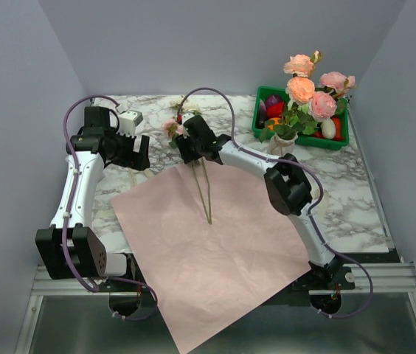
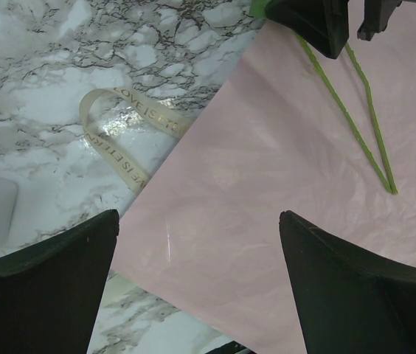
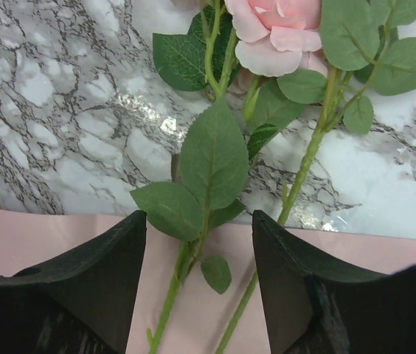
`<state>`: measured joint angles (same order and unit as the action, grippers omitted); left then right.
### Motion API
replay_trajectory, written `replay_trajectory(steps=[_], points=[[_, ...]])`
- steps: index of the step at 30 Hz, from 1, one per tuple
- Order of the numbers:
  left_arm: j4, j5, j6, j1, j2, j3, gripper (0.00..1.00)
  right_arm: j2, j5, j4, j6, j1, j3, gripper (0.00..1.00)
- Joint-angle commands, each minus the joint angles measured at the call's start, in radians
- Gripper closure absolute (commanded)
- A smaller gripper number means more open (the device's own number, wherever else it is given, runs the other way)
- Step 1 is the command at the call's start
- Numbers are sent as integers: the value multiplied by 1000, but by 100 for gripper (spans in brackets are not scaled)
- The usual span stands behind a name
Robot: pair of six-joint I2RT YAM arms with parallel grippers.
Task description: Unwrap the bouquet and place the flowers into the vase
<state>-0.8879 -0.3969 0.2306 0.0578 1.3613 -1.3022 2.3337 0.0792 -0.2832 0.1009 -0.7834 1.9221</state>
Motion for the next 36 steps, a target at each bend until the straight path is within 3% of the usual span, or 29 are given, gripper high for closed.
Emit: replay_trajectory(steps=[1, 9, 12, 16, 17, 21, 22, 23, 25, 29, 34, 36], points=[[-25, -20, 22, 7, -18, -28, 1, 70, -45, -59, 46, -5, 71, 36], [-26, -19, 29, 7, -25, -20, 1, 147, -44, -138, 71, -5, 187, 46], [-26, -19, 29, 7, -30, -19, 1, 165, -41, -192, 91, -5, 241, 55], [-28, -17, 29, 7, -37, -19, 1, 188, -29, -267, 134, -5, 302, 81], [-31, -19, 27, 7, -42, -19, 1, 182, -25, -274, 138, -5, 301, 82], [-45, -30, 23, 8, -50, -32, 1, 176, -12, -298, 143, -5, 314, 76], [-48, -31, 23, 7, -53, -35, 1, 187, -7, -338, 141, -7, 334, 63], [-49, -33, 23, 7, -56, -39, 1, 209, 4, -362, 140, -5, 362, 57], [-57, -33, 23, 7, -70, -43, 1, 228, 14, -402, 141, -5, 399, 52], [-65, -28, 30, 7, -94, -43, 1, 211, 14, -410, 169, -7, 339, 54], [-78, -28, 32, 7, -103, -51, 1, 193, 19, -389, 186, -7, 296, 74], [-82, -33, 32, 7, -105, -57, 1, 205, 21, -413, 191, -7, 325, 77]])
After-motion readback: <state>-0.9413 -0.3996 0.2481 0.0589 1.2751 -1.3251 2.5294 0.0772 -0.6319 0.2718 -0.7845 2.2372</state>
